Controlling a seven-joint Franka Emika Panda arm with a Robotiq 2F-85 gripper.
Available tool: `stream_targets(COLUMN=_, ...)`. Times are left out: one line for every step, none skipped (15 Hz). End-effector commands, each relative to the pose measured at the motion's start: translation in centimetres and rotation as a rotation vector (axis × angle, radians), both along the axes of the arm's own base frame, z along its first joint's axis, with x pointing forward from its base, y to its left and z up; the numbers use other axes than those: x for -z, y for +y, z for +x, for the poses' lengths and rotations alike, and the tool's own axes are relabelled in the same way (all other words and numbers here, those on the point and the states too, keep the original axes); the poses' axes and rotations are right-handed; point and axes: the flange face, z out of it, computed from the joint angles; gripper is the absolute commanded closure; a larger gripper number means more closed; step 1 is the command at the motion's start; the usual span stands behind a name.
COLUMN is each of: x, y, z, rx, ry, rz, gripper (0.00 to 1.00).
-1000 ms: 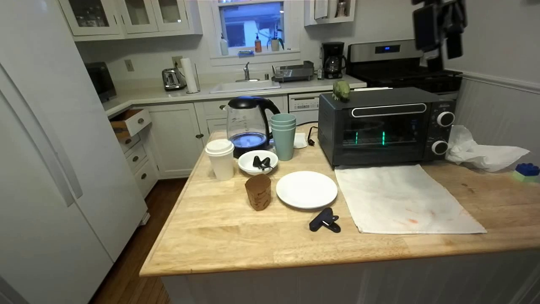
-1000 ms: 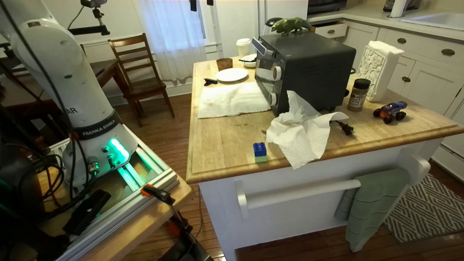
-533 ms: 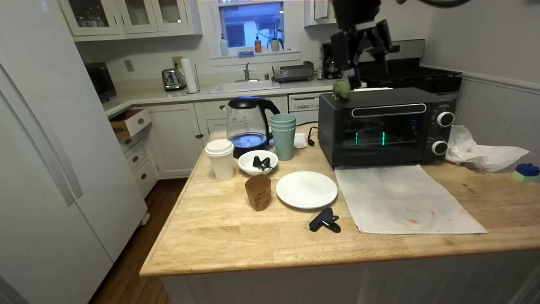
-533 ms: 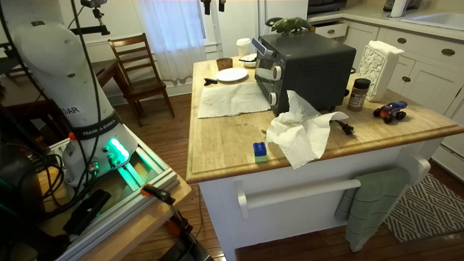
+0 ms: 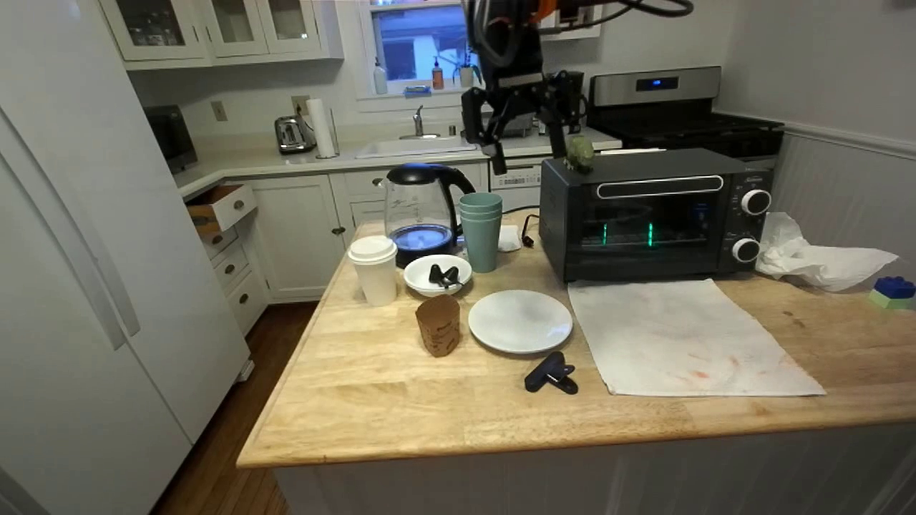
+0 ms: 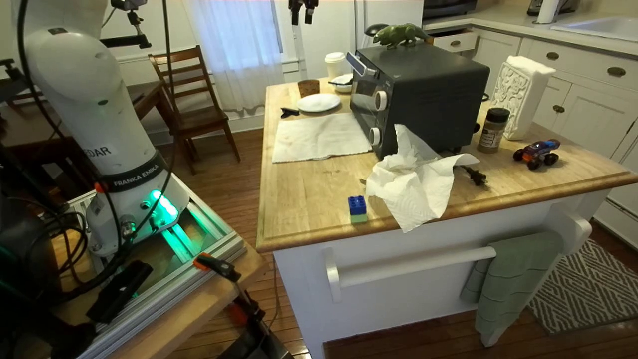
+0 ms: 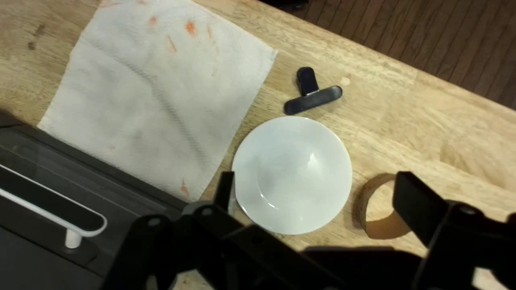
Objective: Remove the white lid from the paper cup on the left and put the white paper cup in the brown coffee sleeve
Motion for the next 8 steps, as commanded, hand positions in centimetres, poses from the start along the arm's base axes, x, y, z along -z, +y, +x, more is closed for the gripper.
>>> stream_targets(x=0.6, y=1.7, z=3.8, rx=0.151, ry=-0.038, rz=0.036, gripper=0.0)
stream_targets(x=0.8, y=2.3, z=4.6, rx=0.204, ry=-0.062, rz=0.041, gripper=0.0)
stream_targets(x=1.1, y=2.7, z=5.4, rx=0.253, ry=-0.087, rz=0.033, gripper=0.0)
stream_targets(x=1.5, y=3.1, z=6.1, rx=0.297, ry=-0.117, rz=0.027, gripper=0.0)
stream_targets(x=1.9, y=3.5, z=6.9, rx=0.328, ry=-0.148, rz=0.023, gripper=0.0)
stream_targets(x=2.4, y=3.8, z=7.6, rx=0.34, ry=-0.178, rz=0.025, gripper=0.0)
stream_targets(x=3.0, y=4.2, z=8.1, rx=0.335, ry=-0.193, rz=0.024, gripper=0.0)
stream_targets(x=3.5, y=4.6, z=8.3, rx=0.316, ry=-0.196, rz=0.024, gripper=0.0)
